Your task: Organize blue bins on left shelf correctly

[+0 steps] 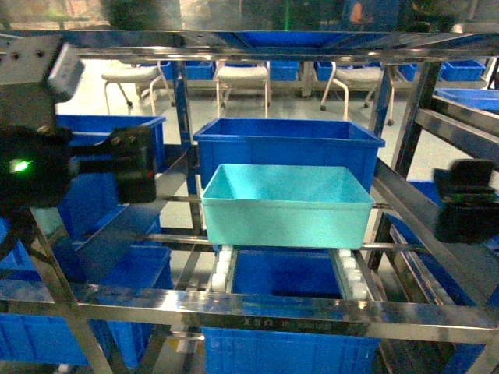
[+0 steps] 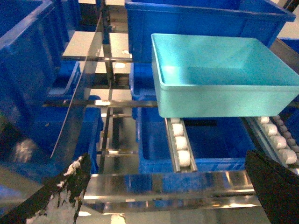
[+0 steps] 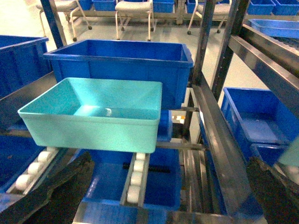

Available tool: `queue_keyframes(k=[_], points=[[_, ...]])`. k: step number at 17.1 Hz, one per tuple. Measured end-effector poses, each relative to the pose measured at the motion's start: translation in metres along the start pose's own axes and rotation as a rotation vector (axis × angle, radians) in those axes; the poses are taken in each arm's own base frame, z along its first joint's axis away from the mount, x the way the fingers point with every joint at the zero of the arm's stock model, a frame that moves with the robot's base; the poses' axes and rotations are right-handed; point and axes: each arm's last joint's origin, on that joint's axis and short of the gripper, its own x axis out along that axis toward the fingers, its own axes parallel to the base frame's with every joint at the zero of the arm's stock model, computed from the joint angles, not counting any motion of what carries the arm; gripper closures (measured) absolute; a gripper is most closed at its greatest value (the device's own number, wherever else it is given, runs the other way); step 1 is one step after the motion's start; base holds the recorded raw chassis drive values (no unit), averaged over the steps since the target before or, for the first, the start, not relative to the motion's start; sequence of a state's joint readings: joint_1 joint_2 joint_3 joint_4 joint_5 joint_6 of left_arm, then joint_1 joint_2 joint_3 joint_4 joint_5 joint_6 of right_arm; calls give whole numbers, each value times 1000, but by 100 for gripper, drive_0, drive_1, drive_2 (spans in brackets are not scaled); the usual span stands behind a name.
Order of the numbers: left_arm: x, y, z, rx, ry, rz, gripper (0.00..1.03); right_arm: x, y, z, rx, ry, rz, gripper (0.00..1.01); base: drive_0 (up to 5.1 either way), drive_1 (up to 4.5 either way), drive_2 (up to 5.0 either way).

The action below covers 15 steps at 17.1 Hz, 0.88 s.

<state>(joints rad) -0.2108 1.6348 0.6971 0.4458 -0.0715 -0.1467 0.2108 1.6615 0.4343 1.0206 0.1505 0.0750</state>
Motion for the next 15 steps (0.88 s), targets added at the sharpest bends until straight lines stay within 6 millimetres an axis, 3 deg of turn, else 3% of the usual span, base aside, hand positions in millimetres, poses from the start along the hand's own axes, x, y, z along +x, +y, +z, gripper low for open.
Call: queue_keyframes(k=[2, 5, 7, 9, 10, 12, 15], points=[[-57, 9, -24, 3, -24, 56, 5, -50, -22, 5, -7, 15, -5, 3, 0, 0, 0], [-112, 5, -6, 6, -187, 100, 5, -97, -30, 43, 1, -100, 46, 3, 0, 0, 0], [-134, 0, 0, 0, -254, 144, 5, -116, -32, 58, -1, -156, 18, 3, 0, 0, 0], [-136, -1, -1, 2, -255, 152, 5, -122, -31, 63, -22, -194, 8, 3, 0, 0, 0], [-134, 1, -3, 0, -338, 129, 10, -123, -32, 62, -25, -200, -28, 10, 0, 0, 0], [-142, 17, -29, 43, -465, 98, 39, -132, -42, 47, -33, -205, -40, 38, 0, 0, 0], [-155, 29, -44, 58, -490, 97, 79, -142, -45, 29, -31, -197, -52, 80, 0, 0, 0]])
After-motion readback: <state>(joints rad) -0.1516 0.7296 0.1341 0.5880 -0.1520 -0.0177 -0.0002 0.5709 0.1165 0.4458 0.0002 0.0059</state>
